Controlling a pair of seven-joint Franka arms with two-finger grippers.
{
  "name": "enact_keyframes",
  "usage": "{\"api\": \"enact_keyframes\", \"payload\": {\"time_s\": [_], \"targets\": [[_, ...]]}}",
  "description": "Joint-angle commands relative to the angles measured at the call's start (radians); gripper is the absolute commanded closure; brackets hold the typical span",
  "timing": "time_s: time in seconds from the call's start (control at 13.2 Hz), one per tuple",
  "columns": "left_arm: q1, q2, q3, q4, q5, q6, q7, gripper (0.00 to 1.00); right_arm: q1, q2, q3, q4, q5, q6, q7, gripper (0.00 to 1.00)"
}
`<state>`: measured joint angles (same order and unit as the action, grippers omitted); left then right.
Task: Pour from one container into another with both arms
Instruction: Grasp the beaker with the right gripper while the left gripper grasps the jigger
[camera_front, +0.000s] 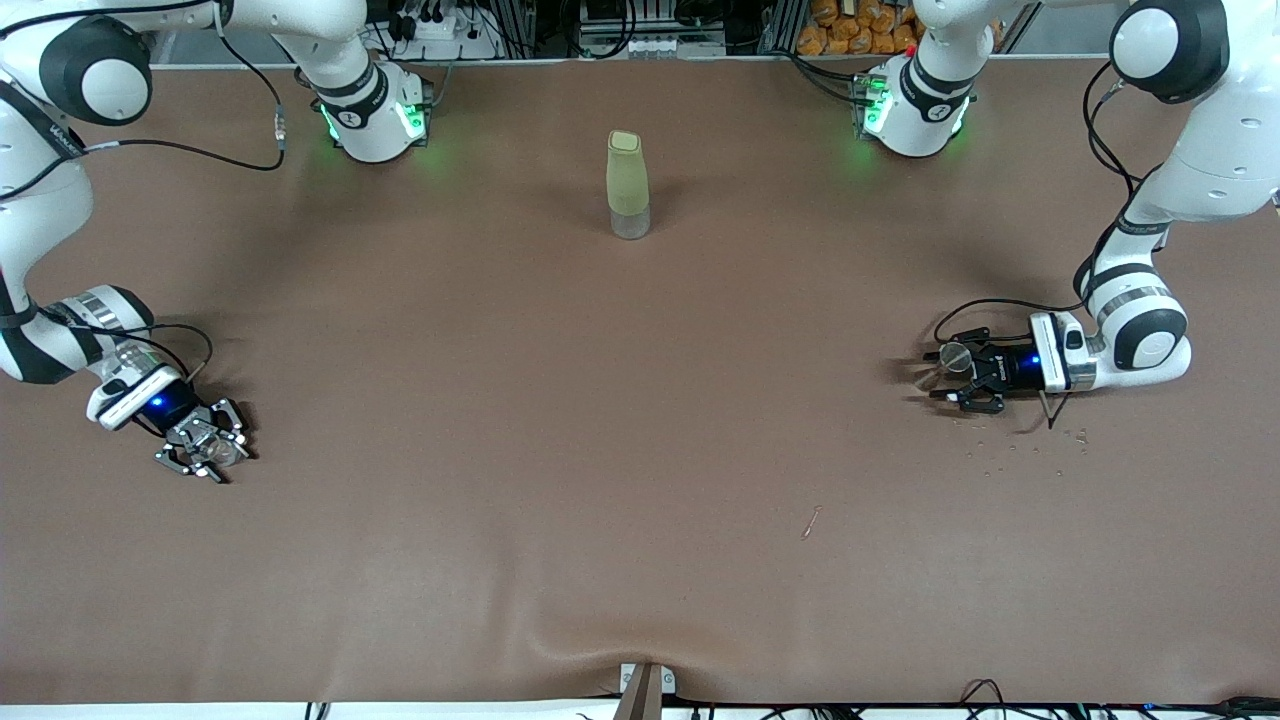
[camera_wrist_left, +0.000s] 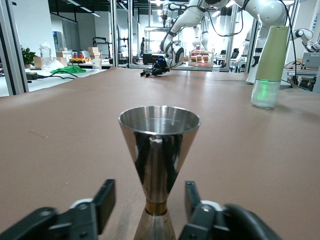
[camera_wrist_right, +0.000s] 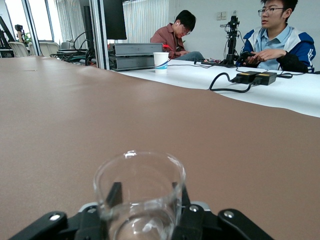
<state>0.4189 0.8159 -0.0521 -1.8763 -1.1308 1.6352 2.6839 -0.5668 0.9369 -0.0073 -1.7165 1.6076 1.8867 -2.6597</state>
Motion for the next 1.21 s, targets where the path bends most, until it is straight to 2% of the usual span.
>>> {"api": "enact_keyframes", "payload": {"time_s": [0.0, 0.15, 0.3, 0.38, 0.45, 0.83, 1.13], "targets": [[0.006, -0.001, -0.002, -0.004, -0.026, -0.009, 0.016, 0.59, 0.001, 0.025, -0.002, 0.024, 0.028, 0.002, -0.025, 1.00], [0.009, -0.001, -0.002, -0.004, -0.026, -0.009, 0.008, 0.74, 0.002, 0.025, -0.002, 0.028, 0.028, 0.000, -0.025, 1.00], [0.011, -0.001, -0.002, -0.003, -0.026, -0.011, 0.005, 0.79, 0.005, 0.020, -0.002, 0.043, 0.028, 0.000, -0.019, 1.00], [0.011, -0.001, -0.002, -0.003, -0.026, -0.011, -0.010, 0.94, 0.007, 0.017, -0.002, 0.054, 0.028, -0.001, -0.011, 1.00], [0.011, -0.001, -0.002, -0.003, -0.026, -0.009, -0.015, 1.00, 0.014, 0.013, -0.002, 0.058, 0.028, -0.009, -0.008, 1.00], [-0.008, -0.014, -0.006, 0.003, -0.041, -0.011, -0.041, 1.00, 0.091, -0.006, 0.006, 0.080, 0.028, -0.027, 0.069, 1.00], [-0.012, -0.035, -0.072, 0.009, -0.079, -0.008, -0.091, 1.00, 0.152, -0.016, 0.027, 0.087, 0.029, -0.044, 0.125, 1.00]]}}
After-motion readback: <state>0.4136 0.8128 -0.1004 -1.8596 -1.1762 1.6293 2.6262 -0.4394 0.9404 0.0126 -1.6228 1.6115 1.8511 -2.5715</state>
